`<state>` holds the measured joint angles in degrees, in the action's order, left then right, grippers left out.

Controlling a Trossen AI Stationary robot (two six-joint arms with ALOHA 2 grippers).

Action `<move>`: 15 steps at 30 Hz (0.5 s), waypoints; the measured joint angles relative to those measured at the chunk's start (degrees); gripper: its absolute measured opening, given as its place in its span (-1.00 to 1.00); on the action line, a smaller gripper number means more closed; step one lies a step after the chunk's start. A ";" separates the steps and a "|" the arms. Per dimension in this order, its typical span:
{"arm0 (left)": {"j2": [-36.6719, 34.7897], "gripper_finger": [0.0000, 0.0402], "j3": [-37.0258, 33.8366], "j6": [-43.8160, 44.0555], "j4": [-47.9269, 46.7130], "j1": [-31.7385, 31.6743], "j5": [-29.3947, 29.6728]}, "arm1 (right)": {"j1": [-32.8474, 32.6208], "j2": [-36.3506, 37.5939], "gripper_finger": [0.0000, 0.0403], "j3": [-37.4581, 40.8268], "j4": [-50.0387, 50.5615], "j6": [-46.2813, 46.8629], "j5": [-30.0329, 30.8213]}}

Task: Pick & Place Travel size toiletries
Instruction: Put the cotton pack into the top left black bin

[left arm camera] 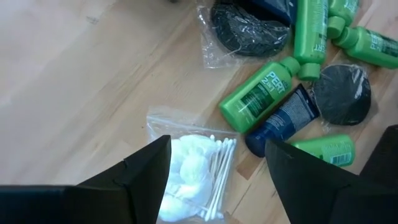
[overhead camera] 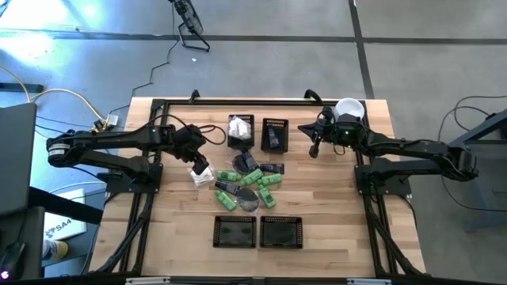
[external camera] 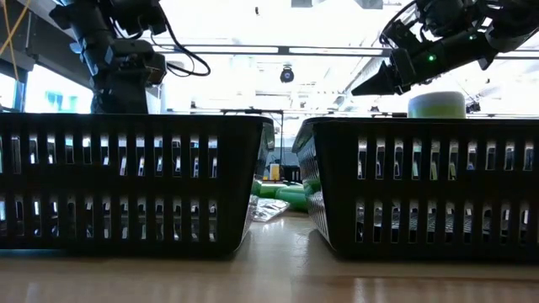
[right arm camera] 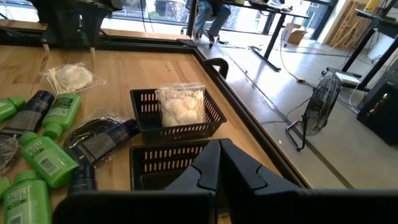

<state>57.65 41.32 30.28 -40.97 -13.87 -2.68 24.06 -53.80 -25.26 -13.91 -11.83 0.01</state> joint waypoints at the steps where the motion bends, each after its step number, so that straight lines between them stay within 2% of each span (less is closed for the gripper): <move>1: 0.15 0.27 0.00 0.23 -0.02 0.02 0.03 | -0.01 0.00 -0.98 0.00 -0.01 0.01 -0.04; 8: 5.00 0.27 -0.04 1.07 -3.22 0.00 1.53 | -0.01 0.00 -0.98 0.00 0.02 0.62 -0.17; 15: 11.78 0.27 -0.04 -0.10 -0.64 0.00 1.59 | 0.02 0.00 -0.98 0.00 0.04 1.07 -0.20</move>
<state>69.43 41.28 30.18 -41.61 -13.87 -1.09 24.08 -53.80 -25.26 -13.87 -10.76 -0.19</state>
